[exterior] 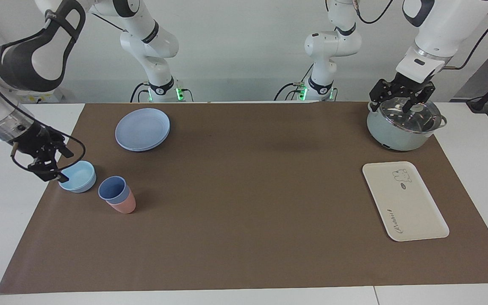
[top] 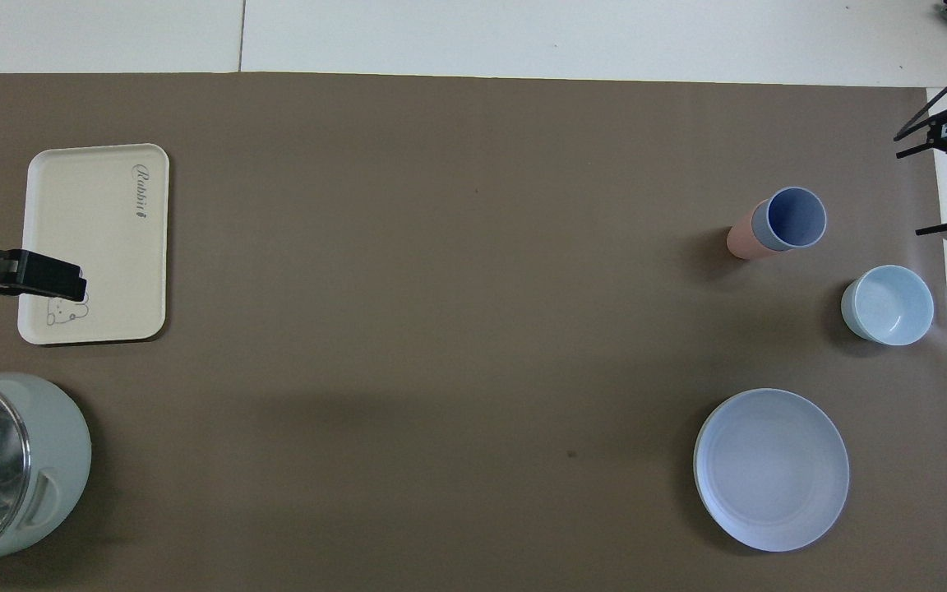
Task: Place cup on tray
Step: 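Move the right gripper over the pink-and-blue cup, then grasp the pink-and-blue cup with the right gripper and lift it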
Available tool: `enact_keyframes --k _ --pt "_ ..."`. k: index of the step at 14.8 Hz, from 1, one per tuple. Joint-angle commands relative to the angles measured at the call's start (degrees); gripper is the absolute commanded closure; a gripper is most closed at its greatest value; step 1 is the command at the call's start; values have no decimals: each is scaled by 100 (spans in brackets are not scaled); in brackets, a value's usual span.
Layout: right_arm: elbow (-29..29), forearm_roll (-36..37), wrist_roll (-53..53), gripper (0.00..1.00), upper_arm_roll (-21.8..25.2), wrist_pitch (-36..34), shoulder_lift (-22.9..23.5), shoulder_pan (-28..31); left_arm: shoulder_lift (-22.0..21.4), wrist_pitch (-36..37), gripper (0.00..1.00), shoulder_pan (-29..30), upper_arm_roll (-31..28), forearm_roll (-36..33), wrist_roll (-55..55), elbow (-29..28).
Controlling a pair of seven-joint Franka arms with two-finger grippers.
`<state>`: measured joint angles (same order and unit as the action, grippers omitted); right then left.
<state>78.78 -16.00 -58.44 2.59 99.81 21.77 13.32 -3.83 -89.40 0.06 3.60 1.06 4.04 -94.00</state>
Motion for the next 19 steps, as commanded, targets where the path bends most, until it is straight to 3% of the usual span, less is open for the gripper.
enact_keyframes --k 1,6,10,19 --pt "-512 -272 -150 1 -57 -15 643 144 -74 -121 0 -50 -35 35 -9 -118" --pt "-1514 -913 -150 0 -136 -252 2005 443 -74 -60 0 29 -44 35 -9 -118" --pt "-1375 -1177 -132 0 -162 -173 2209 391 -74 -51 0 29 -44 35 -17 -118" --pt "-258 -2178 246 0 -285 -190 2025 277 -74 -51 0 29 -70 35 -17 -118"
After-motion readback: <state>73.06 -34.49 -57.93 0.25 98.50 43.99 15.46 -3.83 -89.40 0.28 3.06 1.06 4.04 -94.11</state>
